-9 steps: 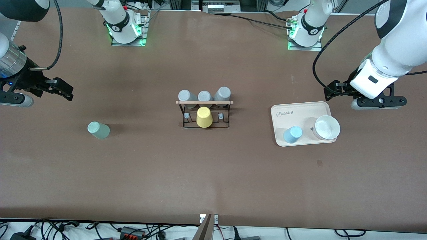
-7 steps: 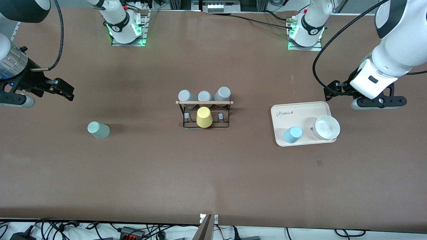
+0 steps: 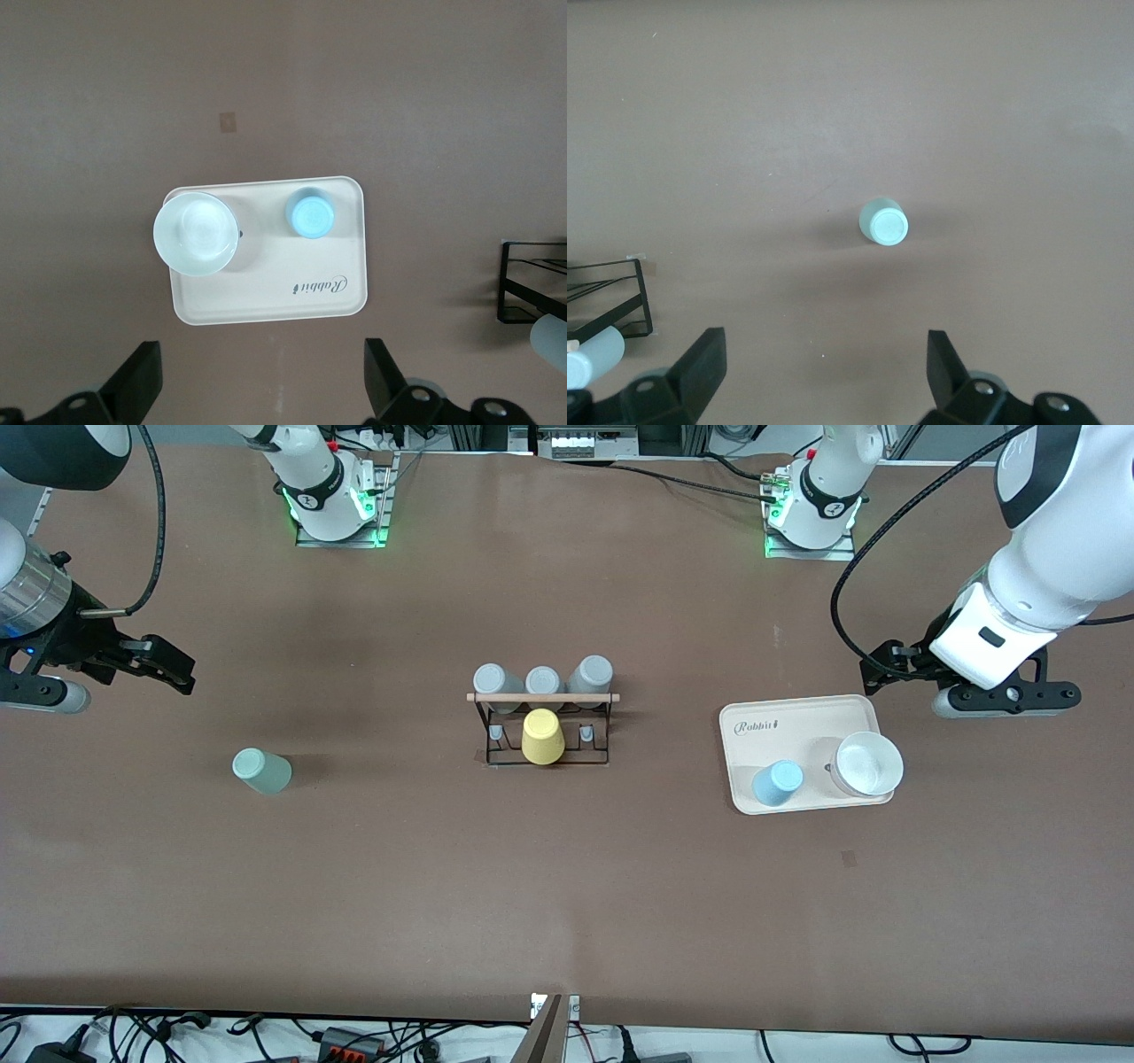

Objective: Hang scattered cups on rack with three cups

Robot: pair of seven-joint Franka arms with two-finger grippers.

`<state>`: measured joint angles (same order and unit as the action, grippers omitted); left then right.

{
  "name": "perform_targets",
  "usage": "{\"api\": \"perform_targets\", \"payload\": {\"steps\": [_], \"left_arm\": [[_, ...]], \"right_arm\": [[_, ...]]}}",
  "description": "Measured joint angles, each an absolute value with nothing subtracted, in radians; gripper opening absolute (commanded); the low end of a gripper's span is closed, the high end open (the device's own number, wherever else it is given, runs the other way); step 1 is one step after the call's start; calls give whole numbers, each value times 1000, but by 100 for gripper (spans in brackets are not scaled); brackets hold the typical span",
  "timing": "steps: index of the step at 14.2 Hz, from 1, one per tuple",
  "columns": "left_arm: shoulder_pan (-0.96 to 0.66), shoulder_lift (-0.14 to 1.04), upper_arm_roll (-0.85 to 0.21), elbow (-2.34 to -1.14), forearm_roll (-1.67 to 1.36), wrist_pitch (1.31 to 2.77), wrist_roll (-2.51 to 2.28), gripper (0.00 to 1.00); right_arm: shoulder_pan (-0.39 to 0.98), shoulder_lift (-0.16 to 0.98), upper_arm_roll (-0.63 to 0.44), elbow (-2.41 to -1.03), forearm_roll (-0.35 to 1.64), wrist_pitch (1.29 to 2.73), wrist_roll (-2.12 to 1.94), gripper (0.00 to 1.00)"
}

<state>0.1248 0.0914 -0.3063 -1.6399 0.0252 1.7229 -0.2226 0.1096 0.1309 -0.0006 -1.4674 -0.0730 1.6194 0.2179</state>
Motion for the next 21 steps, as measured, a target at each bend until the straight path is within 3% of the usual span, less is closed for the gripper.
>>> {"api": "perform_targets", "payload": {"steps": [3,6,12,21], "left_arm": [[116,153,-308,-1617,25,1727,-207,100],[73,289,-312,-1604,25,1763,-207,100],[44,537,-310,-1598,101,1977,-208,100],[63,673,-307,-1600,187,2038,-206,100]], "right_arm": [[95,131,-2,-1467,-71,1620,217,100],[94,130,-3,-1468,-70,1620,217,100],[95,129,-1,-1468,-70,1621,217,100],[96,129,0,-1468,-69,1620,217,100]]}}
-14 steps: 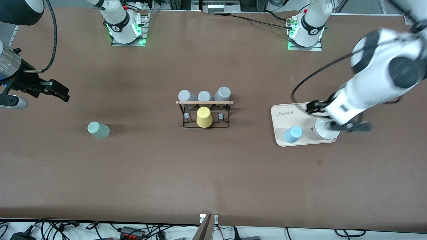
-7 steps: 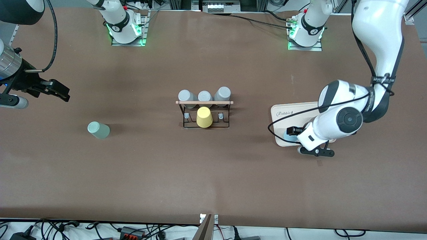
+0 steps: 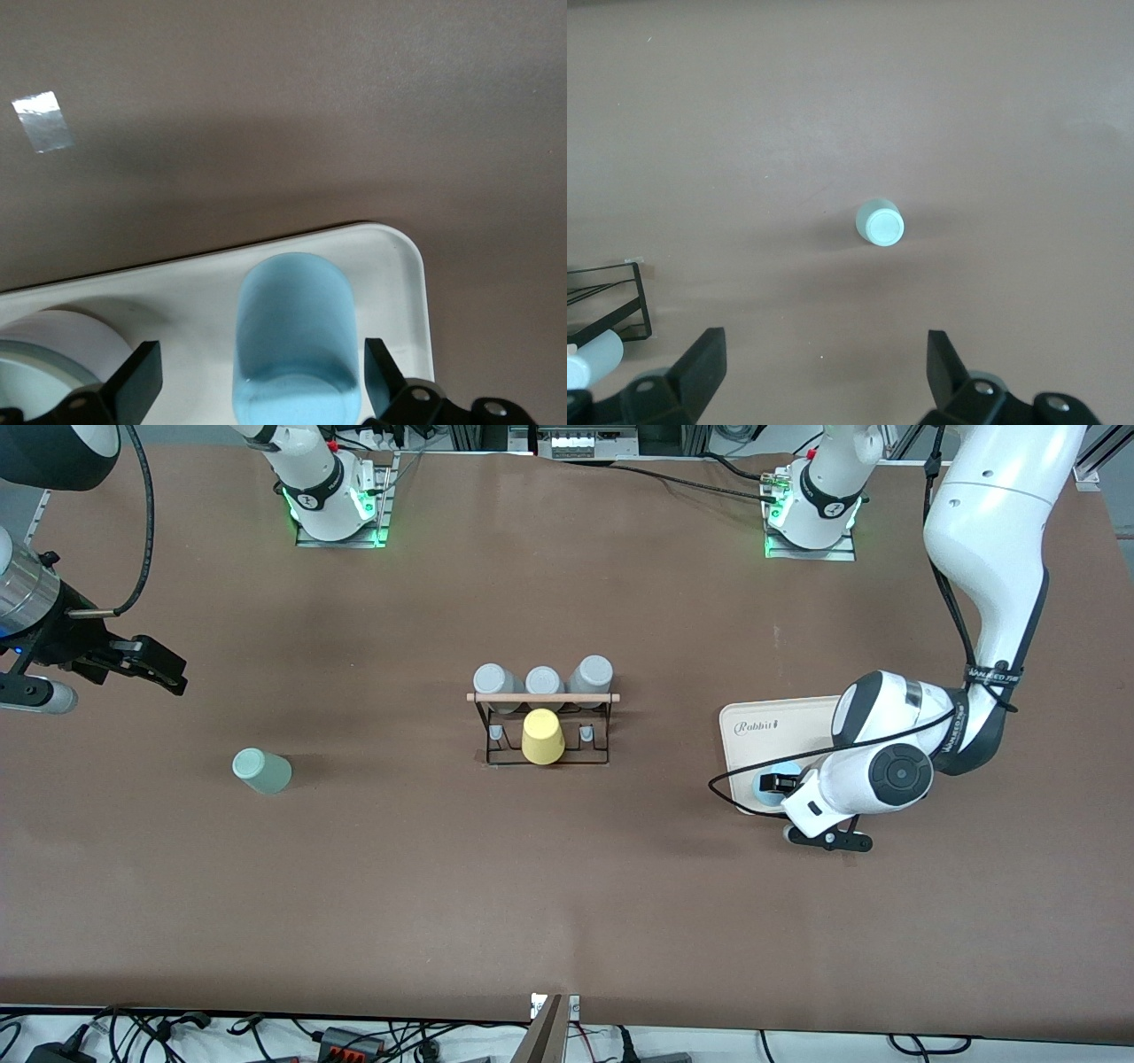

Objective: Hang scattered cups on rack with three cups
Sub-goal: 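Grasp the blue cup with the left gripper while the right gripper grasps the teal cup, then carry the blue cup to the rack and hang it with the left gripper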

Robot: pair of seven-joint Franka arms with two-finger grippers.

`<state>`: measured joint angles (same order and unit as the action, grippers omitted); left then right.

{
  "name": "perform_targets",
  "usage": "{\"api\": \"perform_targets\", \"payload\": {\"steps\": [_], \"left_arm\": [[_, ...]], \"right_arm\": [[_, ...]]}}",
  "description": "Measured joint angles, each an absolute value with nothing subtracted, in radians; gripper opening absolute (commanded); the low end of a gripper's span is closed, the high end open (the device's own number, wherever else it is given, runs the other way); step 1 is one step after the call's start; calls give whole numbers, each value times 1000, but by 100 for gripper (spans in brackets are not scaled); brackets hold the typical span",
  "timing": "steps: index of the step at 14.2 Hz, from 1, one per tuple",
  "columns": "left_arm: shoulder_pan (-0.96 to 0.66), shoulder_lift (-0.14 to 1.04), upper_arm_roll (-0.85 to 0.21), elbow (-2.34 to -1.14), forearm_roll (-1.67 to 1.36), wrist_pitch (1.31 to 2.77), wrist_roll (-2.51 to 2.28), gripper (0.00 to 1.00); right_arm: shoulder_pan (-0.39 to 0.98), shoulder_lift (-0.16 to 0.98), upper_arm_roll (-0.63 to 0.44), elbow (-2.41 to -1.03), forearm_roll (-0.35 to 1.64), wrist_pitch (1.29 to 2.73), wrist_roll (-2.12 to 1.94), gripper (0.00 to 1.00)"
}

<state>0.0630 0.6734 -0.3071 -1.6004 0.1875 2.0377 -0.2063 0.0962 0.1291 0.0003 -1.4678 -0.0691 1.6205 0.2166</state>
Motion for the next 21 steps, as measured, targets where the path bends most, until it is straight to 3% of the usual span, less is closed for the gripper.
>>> {"api": "perform_targets", "payload": {"steps": [6,9,10,11,17,21], "left_arm": [[61,680,-309,-1636,188,2038,-206,100],[61,680,-309,-1643,187,2038,-206,24],[61,679,-310,-1643,187,2038,-206,8],[60,678,-312,-1643,188,2037,-205,1],[54,643,-432,-1599,188,1984,-155,1],[-55,615,-488,-1461,188,1910,-197,1]], "right_arm": [[95,140,0,-1483,-69,1617,217,100],[81,193,-4,-1522,-70,1641,199,100],[65,217,-5,-1542,-70,1672,182,100],[44,241,-6,-1571,-71,1724,157,100],[-63,356,-12,-1880,-71,2205,-59,100],[-60,414,-1,-1928,-71,2271,-75,100]]}}
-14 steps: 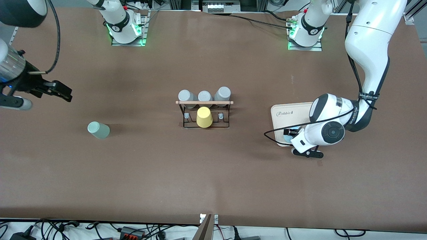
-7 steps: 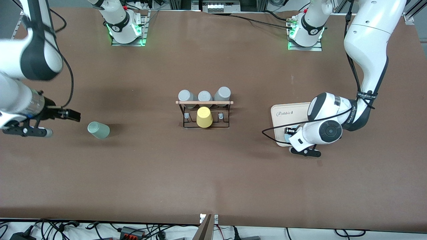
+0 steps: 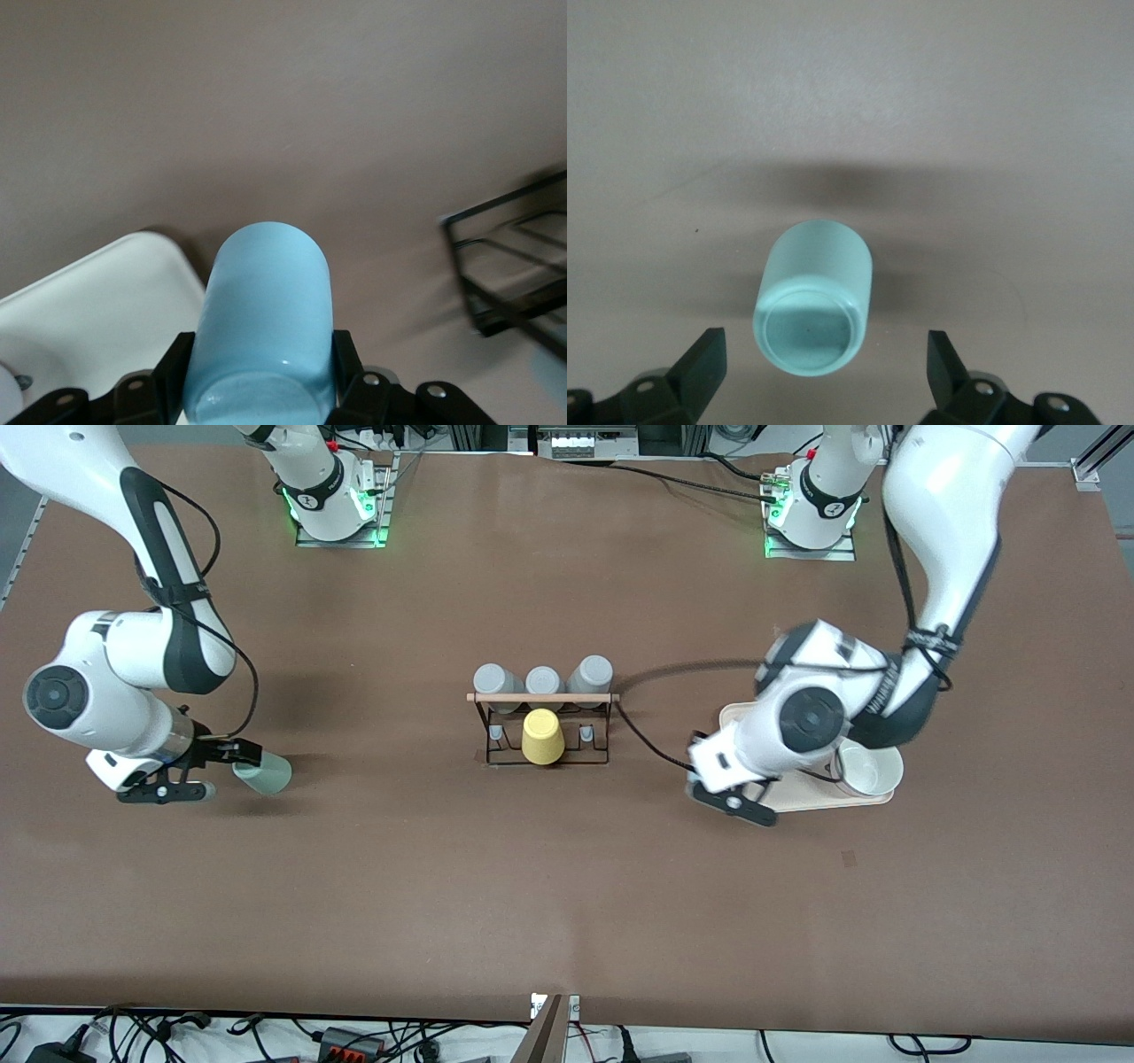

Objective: Hang scattered cups on rack with three cups
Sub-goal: 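Carry the blue cup to the rack and hang it with the left gripper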

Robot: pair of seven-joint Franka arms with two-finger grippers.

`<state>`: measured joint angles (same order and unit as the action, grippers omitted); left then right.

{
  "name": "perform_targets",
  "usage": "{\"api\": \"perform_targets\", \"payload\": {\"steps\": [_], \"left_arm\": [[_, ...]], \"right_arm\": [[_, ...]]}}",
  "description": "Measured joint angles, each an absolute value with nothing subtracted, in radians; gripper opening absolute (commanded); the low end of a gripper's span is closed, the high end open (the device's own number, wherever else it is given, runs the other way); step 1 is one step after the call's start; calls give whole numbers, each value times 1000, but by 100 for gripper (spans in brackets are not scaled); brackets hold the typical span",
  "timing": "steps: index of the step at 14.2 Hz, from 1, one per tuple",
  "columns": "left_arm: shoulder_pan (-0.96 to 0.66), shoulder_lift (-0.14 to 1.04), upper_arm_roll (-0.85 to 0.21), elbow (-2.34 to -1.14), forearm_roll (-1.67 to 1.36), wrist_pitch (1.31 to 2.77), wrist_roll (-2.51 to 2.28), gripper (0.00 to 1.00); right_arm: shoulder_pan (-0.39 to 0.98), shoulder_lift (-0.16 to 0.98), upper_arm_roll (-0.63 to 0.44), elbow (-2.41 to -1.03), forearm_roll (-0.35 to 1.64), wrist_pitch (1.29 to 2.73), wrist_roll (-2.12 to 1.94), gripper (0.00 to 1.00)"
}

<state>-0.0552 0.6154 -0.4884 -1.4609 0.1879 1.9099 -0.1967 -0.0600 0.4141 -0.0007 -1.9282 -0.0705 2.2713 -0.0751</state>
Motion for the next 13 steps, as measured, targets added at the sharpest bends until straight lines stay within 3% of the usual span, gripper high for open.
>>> {"api": "perform_targets", "payload": {"steps": [5,13], "left_arm": [[-191,614,-491,-1306,166,1830,-396,1],[-270,649,-491,-1297,100,1874,-506,1]], "right_arm": [[-59,441,1,-1949,-71,2312,-81,100],[-49,450,5,-1954,-70,2319,-85,35]]}}
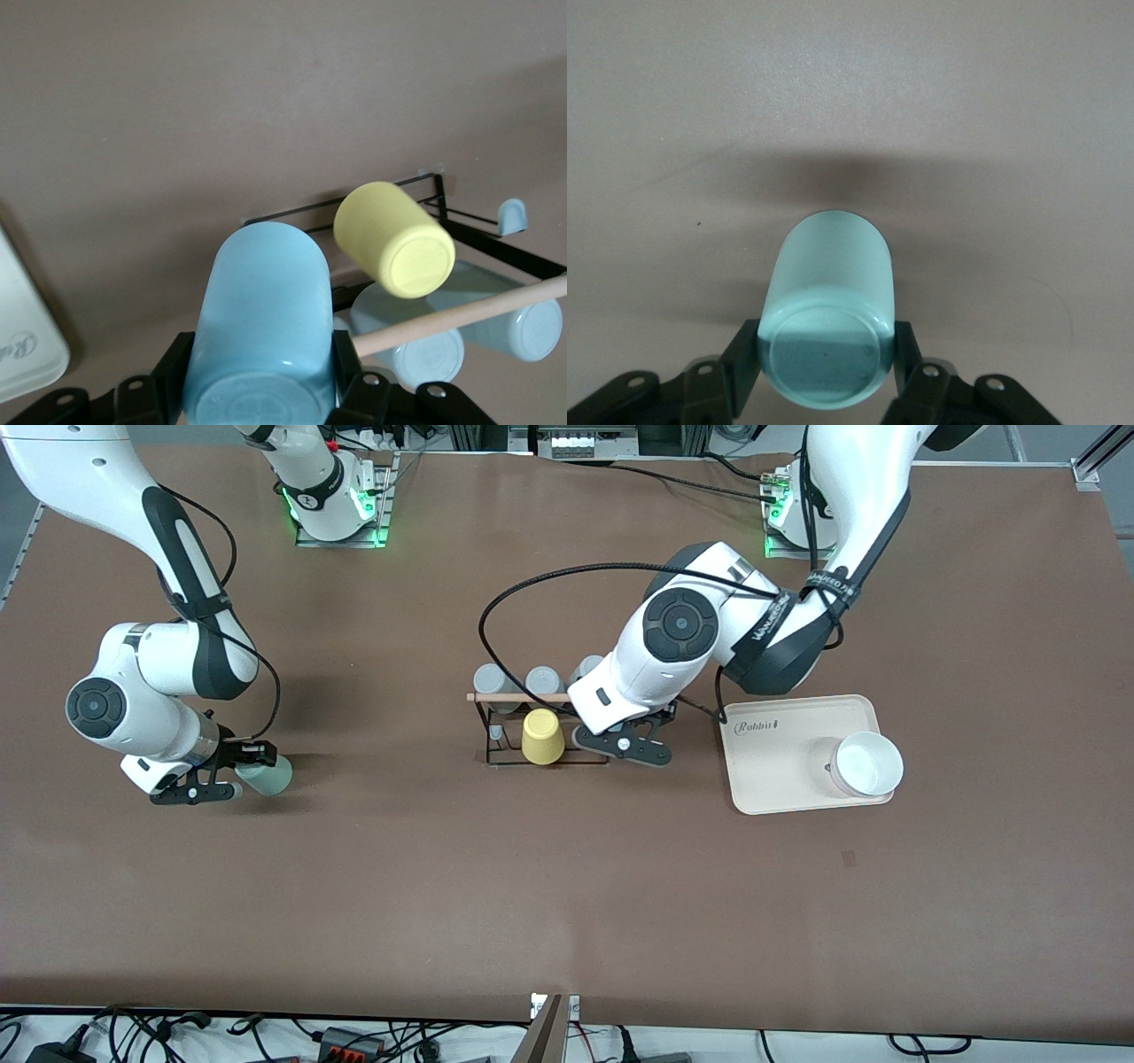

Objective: Hang scattered cups on rack with three cups
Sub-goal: 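Carry the blue cup to the rack and hang it with the left gripper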

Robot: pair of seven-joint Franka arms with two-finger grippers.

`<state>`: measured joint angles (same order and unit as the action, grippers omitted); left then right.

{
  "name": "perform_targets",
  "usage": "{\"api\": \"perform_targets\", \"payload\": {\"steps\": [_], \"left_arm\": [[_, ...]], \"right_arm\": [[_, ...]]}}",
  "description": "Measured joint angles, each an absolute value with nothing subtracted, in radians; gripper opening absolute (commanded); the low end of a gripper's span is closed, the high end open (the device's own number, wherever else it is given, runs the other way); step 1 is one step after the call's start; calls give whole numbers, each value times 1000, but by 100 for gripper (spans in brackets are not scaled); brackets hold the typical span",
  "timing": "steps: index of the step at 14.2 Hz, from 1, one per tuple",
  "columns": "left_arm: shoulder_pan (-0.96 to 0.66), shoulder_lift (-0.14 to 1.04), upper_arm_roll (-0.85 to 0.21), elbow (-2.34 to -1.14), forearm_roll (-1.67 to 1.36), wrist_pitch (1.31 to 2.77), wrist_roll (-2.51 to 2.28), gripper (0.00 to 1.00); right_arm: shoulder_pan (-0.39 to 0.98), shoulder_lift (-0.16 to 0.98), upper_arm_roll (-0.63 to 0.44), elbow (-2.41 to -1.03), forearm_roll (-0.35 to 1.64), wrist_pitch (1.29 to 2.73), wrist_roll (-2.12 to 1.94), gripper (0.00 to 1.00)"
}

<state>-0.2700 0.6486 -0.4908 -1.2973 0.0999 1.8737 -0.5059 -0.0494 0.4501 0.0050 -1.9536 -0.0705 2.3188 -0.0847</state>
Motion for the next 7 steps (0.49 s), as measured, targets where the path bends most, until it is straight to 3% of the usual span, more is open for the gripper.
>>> {"api": "perform_targets", "payload": {"steps": [2,7], "left_arm": [[-273,665,-491,-1297,100,1897,-506,1],[-292,700,-489,-1297,100,1942,-506,2]], "right_arm": [[-50,451,5,-1953,-70,2319,-86,24],[-43,447,8,-1893,-70,2268,-96,17]]}}
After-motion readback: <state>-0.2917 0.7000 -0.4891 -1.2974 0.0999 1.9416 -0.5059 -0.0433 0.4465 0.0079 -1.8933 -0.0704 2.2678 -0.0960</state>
